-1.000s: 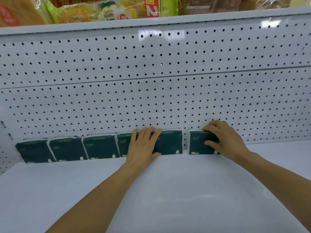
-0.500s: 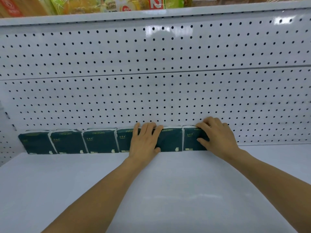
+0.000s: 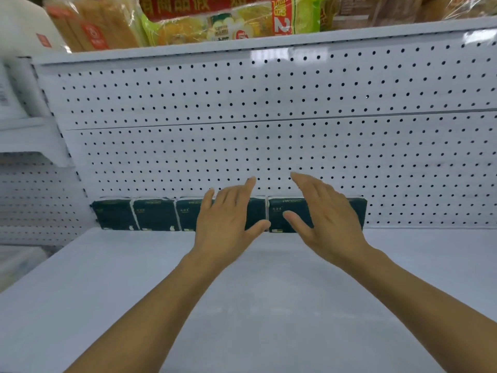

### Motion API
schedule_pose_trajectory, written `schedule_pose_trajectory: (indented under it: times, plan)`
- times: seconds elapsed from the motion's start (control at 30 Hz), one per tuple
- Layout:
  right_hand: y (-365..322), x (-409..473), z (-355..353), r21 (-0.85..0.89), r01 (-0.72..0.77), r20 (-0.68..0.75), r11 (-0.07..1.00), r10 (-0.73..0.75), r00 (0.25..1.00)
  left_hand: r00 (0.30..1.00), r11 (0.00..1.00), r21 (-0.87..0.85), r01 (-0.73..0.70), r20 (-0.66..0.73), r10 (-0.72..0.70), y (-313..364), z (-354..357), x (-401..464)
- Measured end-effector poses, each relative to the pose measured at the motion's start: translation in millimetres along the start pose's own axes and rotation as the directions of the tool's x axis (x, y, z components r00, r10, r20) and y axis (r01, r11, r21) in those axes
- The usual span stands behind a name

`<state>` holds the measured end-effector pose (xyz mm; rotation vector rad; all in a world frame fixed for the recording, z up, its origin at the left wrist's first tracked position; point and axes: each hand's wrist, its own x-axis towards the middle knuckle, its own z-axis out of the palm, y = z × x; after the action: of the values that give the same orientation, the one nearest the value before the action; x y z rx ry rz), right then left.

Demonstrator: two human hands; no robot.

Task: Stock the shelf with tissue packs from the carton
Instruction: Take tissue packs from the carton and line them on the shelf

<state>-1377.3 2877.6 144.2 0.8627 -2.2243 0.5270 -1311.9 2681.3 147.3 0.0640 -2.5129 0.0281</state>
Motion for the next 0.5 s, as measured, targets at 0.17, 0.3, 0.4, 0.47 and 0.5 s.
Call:
schedule_pose_trajectory:
  times: [0.17, 0.3, 0.4, 0.47, 0.5]
  plan:
    - [-82.9, -23.9, -9.7, 0.037, 0.053, -0.051, 0.998, -0.052, 0.997, 0.983, 0.999, 0.003, 0.034, -0.181, -0.033, -38.9, -45.6, -70.7]
    - [-153.4, -47.9, -6.4, 0.052, 0.074, -0.045, 0.996, -0.072, 0.996, 0.976, 0.997, 0.008, 0.082, -0.205, -0.079, -80.8, -78.5, -137.6]
    - [-211.3, -66.1, 0.7, 0.091, 0.099, -0.040, 0.991, -0.096, 0.995, 0.976, 0.992, 0.037, 0.119, -0.188, -0.110, -114.3, -102.5, -190.0]
    - [-248.6, -76.9, 6.1, 0.129, 0.135, -0.037, 0.982, -0.131, 0.991, 0.978, 0.990, 0.048, 0.130, -0.170, -0.120, -138.2, -115.3, -223.0]
    - [-266.3, -82.1, 9.1, 0.145, 0.152, -0.031, 0.978, -0.150, 0.988, 0.979, 0.990, 0.051, 0.133, -0.160, -0.124, -150.4, -121.3, -239.1]
